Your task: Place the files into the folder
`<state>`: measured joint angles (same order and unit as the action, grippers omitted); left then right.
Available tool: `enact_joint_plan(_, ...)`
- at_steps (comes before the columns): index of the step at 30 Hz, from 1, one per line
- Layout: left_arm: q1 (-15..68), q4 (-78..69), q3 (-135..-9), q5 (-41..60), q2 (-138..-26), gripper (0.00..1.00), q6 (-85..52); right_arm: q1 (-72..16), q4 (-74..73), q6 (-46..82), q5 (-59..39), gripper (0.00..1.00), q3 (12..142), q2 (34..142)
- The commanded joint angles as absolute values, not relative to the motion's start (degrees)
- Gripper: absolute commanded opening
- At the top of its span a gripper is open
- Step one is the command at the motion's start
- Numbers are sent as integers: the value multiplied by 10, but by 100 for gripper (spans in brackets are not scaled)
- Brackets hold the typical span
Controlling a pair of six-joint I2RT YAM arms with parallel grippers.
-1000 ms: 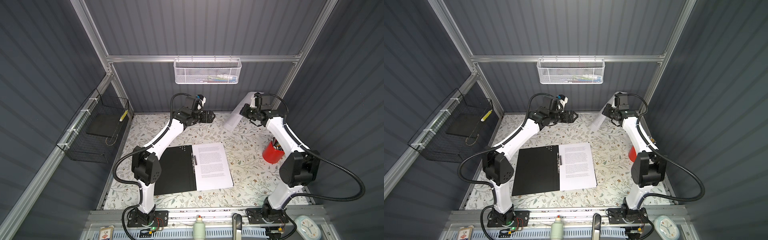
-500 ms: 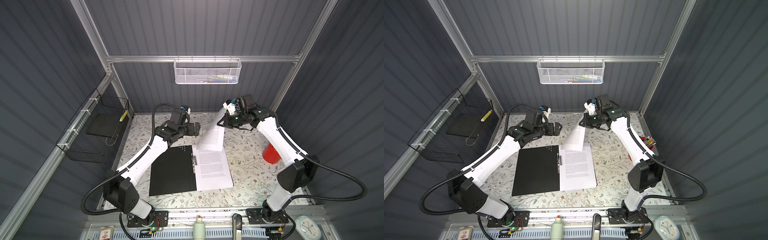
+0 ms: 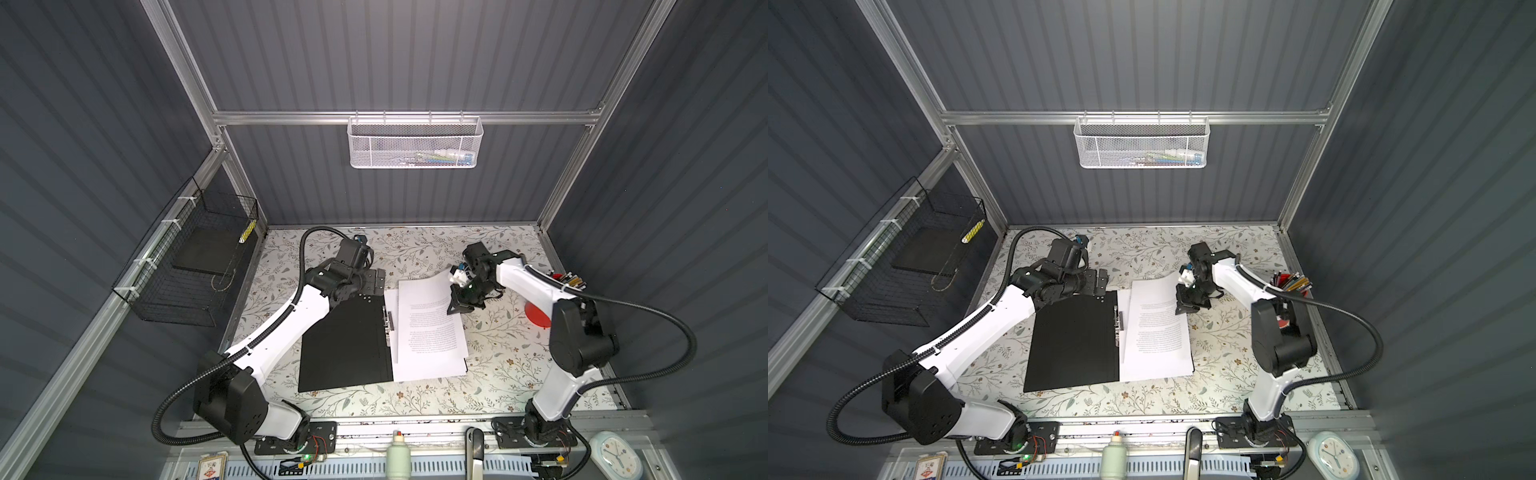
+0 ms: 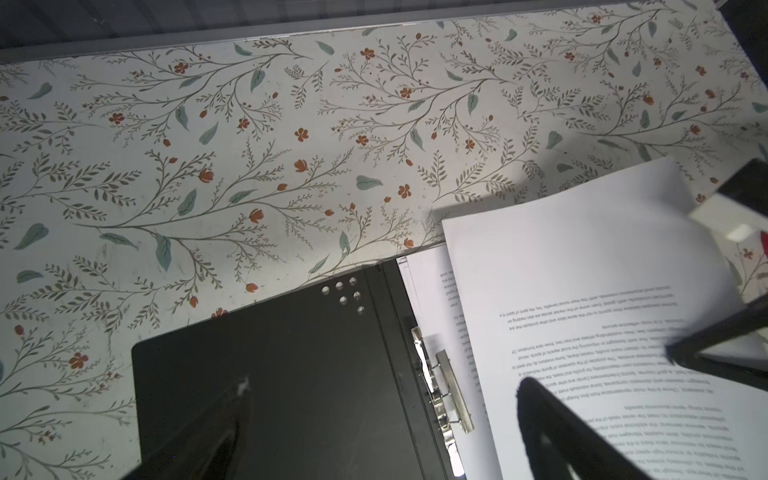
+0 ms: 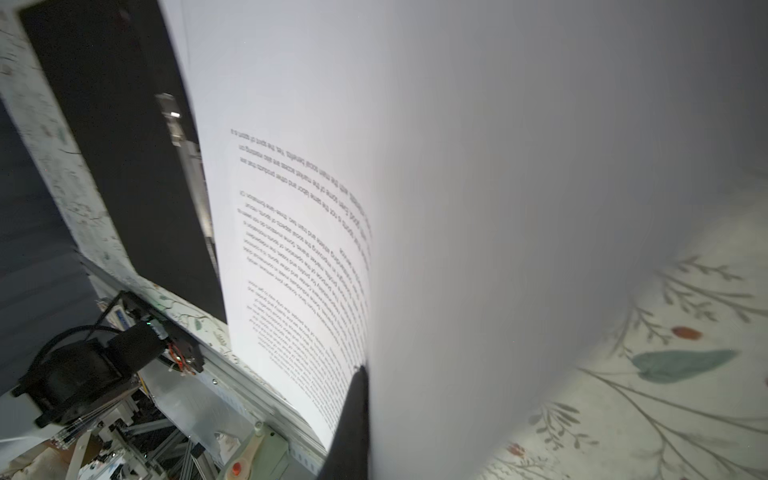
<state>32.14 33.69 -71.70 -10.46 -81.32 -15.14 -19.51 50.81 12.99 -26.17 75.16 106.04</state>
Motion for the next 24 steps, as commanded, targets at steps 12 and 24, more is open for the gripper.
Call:
enact_joint_plan(12, 317, 352, -710, -102, -805, 100, -138, -225, 486, 94, -229, 0, 792, 1104)
enact_joint_plan(24, 317, 357, -711, -90, -818, 100, -141, -240, 482, 90, -247, 0, 796, 1119)
